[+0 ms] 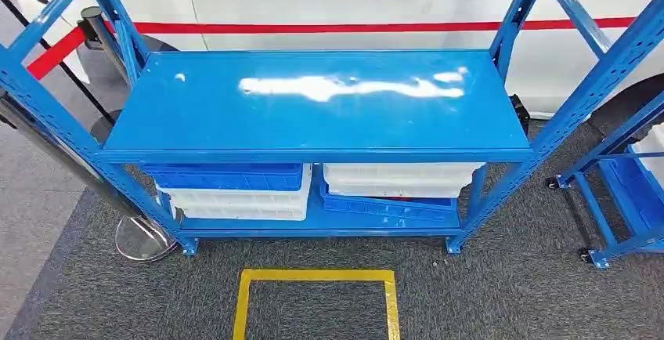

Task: Take the parts from the cabinet and place them on the table.

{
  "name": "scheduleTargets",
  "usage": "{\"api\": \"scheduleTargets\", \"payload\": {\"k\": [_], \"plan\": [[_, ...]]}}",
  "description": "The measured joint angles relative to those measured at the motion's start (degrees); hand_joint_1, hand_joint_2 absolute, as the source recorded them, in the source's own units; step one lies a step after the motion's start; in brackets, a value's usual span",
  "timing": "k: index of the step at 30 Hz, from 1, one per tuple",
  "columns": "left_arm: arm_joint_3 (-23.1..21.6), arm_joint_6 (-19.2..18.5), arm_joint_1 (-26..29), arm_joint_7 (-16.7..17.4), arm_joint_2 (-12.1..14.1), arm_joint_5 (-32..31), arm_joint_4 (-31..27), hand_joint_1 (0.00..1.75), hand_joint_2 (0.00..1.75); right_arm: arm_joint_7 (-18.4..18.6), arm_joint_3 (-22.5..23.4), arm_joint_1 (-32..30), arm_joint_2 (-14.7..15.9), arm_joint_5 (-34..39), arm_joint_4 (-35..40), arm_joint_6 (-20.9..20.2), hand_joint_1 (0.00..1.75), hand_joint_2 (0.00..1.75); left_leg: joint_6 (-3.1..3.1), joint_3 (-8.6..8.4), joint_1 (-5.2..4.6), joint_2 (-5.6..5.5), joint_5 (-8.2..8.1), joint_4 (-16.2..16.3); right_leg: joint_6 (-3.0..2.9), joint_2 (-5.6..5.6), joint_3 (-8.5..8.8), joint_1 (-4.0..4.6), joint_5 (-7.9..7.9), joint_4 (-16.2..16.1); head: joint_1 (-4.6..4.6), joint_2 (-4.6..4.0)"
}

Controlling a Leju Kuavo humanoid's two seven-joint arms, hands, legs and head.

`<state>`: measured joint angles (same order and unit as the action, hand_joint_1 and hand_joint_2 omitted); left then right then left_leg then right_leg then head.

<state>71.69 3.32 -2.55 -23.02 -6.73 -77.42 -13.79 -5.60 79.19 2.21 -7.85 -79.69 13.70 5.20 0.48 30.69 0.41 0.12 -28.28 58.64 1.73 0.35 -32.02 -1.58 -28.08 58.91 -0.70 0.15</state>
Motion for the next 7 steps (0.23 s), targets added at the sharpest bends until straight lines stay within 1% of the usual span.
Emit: {"api": "scheduleTargets", "payload": {"k": [5, 6, 7], "plan": [[0.0, 0.5, 0.0, 0.5, 0.0, 0.0, 0.0, 0.00, 1.75, 0.0, 0.0, 0.0, 0.0, -0.1, 0.0, -0.3, 0.00, 0.00, -0.13, -0.03, 0.06, 0.00, -0.01, 0.0, -0.04, 0.00, 0.01, 0.04, -0.03, 0.0, 0.00, 0.00], [0.0, 0.5, 0.0, 0.5, 0.0, -0.1, 0.0, 0.00, 1.75, 0.0, 0.0, 0.0, 0.0, -0.1, 0.0, -0.3, 0.00, 1.75, -0.13, -0.03, 0.05, 0.00, -0.01, 0.0, -0.04, 0.00, 0.02, 0.04, -0.03, 0.0, -0.02, 0.00], [0.0, 0.5, 0.0, 0.6, 0.0, 0.0, 0.0, 0.00, 1.75, 0.0, 0.0, 0.0, 0.0, -0.1, 0.0, -0.3, 0.00, 1.75, -0.13, -0.02, 0.05, 0.00, -0.01, 0.0, -0.04, 0.00, 0.03, 0.04, -0.03, 0.0, -0.02, 0.00]]}}
